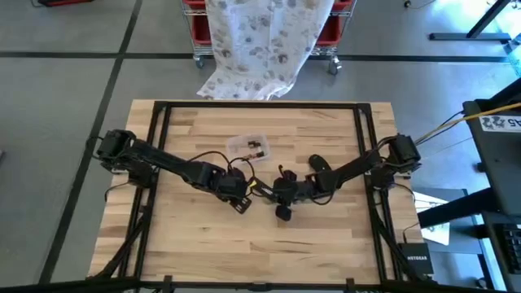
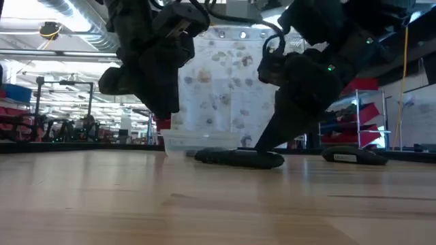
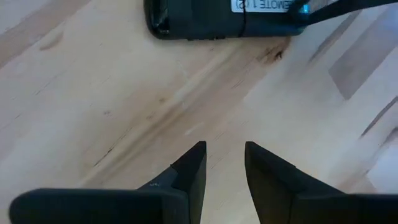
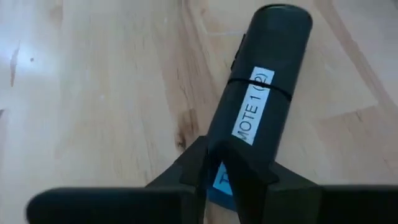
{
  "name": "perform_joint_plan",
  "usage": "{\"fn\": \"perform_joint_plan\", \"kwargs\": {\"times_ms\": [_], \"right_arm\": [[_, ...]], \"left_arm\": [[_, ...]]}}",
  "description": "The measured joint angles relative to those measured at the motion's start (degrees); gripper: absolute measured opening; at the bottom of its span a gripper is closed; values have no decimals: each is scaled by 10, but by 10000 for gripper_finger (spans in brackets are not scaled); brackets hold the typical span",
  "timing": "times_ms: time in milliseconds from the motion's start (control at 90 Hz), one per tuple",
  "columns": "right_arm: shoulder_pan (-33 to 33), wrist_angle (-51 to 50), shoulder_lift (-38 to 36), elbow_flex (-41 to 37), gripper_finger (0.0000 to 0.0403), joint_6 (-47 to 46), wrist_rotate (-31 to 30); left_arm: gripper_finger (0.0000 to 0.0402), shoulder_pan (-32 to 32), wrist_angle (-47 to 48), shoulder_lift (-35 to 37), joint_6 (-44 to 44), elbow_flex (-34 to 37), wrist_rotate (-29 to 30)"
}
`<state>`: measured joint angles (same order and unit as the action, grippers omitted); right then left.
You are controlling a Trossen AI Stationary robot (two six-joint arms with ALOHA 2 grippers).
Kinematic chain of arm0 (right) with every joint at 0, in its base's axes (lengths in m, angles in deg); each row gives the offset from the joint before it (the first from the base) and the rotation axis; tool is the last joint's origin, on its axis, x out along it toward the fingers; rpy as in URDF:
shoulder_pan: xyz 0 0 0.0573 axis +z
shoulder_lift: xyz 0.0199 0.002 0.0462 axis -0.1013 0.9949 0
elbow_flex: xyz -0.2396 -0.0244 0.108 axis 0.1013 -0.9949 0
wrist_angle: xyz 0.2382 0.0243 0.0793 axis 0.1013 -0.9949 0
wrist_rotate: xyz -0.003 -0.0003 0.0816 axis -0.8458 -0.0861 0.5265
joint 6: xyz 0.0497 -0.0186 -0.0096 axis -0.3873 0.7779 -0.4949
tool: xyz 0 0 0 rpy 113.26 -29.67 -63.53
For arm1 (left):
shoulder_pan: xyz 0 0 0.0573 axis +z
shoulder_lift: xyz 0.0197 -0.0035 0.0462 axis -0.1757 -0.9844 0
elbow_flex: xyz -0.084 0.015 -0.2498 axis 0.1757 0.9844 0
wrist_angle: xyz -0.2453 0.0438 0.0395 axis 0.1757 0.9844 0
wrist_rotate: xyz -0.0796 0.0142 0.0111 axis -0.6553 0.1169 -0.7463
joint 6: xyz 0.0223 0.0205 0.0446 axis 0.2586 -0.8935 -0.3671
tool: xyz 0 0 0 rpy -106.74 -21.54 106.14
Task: Insert battery
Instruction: Close the remote lid on the remote
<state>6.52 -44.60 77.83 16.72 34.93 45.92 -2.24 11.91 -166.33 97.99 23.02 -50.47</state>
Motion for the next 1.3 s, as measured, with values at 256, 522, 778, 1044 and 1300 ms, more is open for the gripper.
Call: {"fn": "perform_joint_plan", "kwargs": {"times_ms": [256, 522, 778, 1044, 1300], "right_arm": [[-34, 60, 30, 5, 42, -1, 56], [-54, 45, 26, 30, 42, 2, 95], [-53, -3, -25, 70, 42, 43, 125], [-42, -137, -46, 92, 114, 110, 107], [17, -102, -3, 78, 269, 86, -47]], "left_arm": [[90, 0, -12, 0, 0, 0, -5], [90, -2, -14, 11, 4, 0, -9], [90, -22, -14, 33, -18, -5, 9], [90, -50, 37, 52, 0, -5, 26], [90, -81, 114, 137, -34, -5, 98]]}}
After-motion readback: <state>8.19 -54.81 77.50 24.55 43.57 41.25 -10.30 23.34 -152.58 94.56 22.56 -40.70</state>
